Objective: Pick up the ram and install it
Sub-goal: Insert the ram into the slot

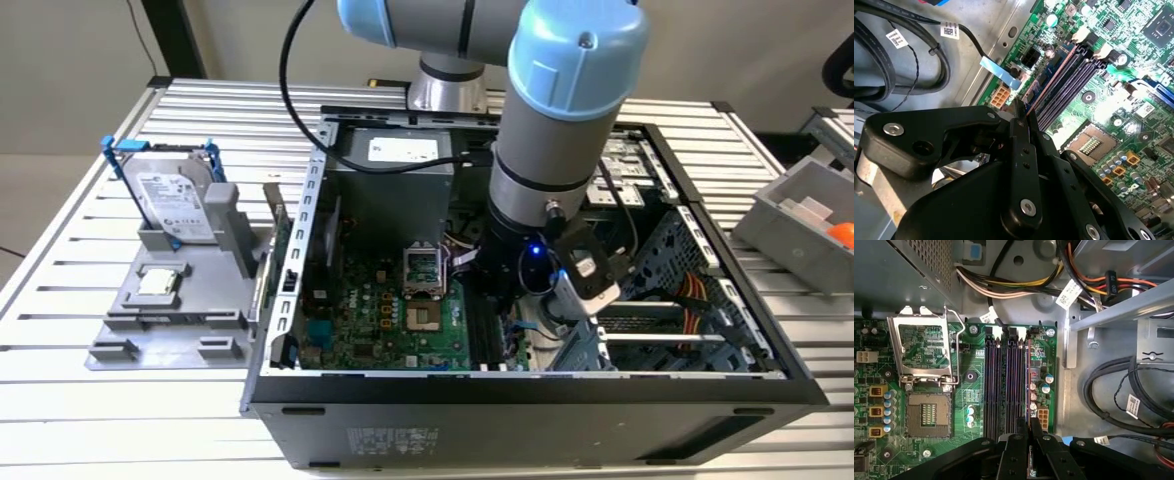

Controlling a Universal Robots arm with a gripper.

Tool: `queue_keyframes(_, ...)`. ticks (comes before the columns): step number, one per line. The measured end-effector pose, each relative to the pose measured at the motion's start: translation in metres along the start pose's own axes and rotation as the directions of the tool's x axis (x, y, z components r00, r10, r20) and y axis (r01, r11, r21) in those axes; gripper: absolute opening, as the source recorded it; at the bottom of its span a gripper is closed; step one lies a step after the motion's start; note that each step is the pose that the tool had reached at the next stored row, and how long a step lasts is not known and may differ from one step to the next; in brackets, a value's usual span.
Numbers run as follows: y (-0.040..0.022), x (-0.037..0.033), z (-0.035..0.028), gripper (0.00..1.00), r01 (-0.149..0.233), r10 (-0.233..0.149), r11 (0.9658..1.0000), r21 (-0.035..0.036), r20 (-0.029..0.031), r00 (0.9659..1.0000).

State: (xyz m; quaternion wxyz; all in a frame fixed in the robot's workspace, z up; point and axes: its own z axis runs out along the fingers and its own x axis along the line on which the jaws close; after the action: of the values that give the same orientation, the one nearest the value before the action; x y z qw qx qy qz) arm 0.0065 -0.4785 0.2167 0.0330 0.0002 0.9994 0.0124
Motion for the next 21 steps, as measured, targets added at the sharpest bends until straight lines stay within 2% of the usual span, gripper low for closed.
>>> queue_keyframes(8,0.0,0.0022,0.0007,0.0,0.0,0.0,1.0,-0.0004,-0.0007,1.0)
queue_keyframes(21,-0.0008,0.0026,0.0045,0.0,0.0,0.0,1.0,-0.0003,-0.0099,1.0)
